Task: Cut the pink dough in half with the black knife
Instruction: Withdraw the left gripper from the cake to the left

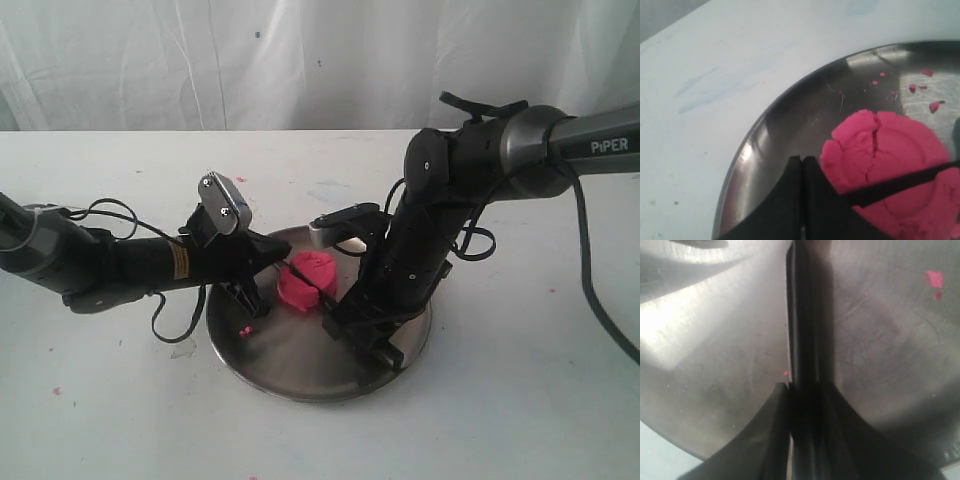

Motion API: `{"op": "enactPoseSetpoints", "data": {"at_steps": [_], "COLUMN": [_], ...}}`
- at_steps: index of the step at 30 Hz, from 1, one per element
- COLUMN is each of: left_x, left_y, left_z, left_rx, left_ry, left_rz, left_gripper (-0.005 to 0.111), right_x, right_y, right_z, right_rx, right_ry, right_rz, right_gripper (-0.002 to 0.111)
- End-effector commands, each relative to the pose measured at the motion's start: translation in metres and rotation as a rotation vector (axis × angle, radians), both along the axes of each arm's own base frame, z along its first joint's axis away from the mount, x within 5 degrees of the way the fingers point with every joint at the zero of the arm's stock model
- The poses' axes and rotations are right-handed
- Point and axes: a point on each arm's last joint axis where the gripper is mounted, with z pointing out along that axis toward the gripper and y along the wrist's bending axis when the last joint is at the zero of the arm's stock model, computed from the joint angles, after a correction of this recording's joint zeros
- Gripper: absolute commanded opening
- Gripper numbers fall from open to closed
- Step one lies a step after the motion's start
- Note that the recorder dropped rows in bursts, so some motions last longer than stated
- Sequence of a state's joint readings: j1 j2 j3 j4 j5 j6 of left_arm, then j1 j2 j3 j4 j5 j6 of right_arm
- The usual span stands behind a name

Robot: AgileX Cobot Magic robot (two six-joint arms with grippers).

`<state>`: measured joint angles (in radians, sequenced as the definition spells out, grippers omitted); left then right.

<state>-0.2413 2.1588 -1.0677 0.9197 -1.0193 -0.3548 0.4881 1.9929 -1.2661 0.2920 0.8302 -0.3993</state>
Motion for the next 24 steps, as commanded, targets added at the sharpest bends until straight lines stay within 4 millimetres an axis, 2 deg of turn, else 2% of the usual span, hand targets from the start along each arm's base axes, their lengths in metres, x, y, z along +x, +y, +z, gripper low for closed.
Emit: {"op": "enactPoseSetpoints", "data": {"at_steps": [1,4,6,7,9,10,11,12,13,14,17,19,20,21,22,24], "left_x": [-0.002,-0.004,-0.015,-0.027,-0.041,-0.058,-0.065,-0.083,-0.092,-0.110,-0.136,-0.163,-0.182,-0.191,-0.205,-0.220], "left_y": [0.002,0.009,0.014,0.018,0.024,0.033,0.037,0.050,0.057,0.073,0.099,0.124,0.138,0.144,0.152,0.156], "left_z": [0.038,0.070,0.098,0.120,0.137,0.153,0.159,0.170,0.175,0.181,0.184,0.181,0.171,0.163,0.147,0.125], "left_rx": [0.047,0.120,0.135,0.133,0.124,0.114,0.115,0.156,0.181,0.247,0.340,0.432,0.514,0.583,0.719,0.901], "left_ry": [-0.111,-0.146,-0.189,-0.229,-0.236,-0.205,-0.186,-0.156,-0.149,-0.107,-0.011,0.133,0.261,0.313,0.383,0.417], "left_rz": [-0.019,0.040,0.067,0.082,0.111,0.174,0.208,0.298,0.338,0.450,0.646,0.860,0.970,1.002,0.997,0.880], "left_gripper": [0.000,0.000,0.000,0.000,0.000,0.000,0.000,0.000,0.000,0.000,0.000,0.000,0.000,0.000,0.000,0.000], "right_x": [0.000,0.000,0.000,0.000,0.000,0.000,0.000,0.000,0.000,0.001,0.001,0.001,0.001,0.001,0.001,0.001], "right_y": [-0.001,-0.001,-0.001,-0.001,-0.001,-0.001,-0.001,-0.001,-0.001,-0.001,-0.001,-0.001,-0.001,-0.001,-0.001,-0.001], "right_z": [-0.001,-0.001,-0.001,-0.001,-0.001,-0.001,-0.001,-0.001,-0.001,-0.001,-0.001,-0.001,-0.001,-0.001,-0.001,-0.001], "right_rx": [-0.012,-0.012,-0.012,-0.012,-0.012,-0.014,-0.015,-0.018,-0.018,-0.017,-0.017,-0.015,-0.015,-0.015,-0.015,-0.016], "right_ry": [0.000,0.000,0.000,0.000,0.000,0.001,0.000,-0.002,-0.002,-0.006,-0.008,-0.014,-0.014,-0.014,-0.009,-0.006], "right_rz": [0.009,0.009,0.009,0.009,0.009,0.011,0.012,0.015,0.015,0.014,0.013,0.012,0.012,0.012,0.012,0.012], "right_gripper": [0.000,0.000,0.000,0.000,0.000,0.000,0.000,0.000,0.000,0.000,0.000,0.000,0.000,0.000,0.000,0.000]}}
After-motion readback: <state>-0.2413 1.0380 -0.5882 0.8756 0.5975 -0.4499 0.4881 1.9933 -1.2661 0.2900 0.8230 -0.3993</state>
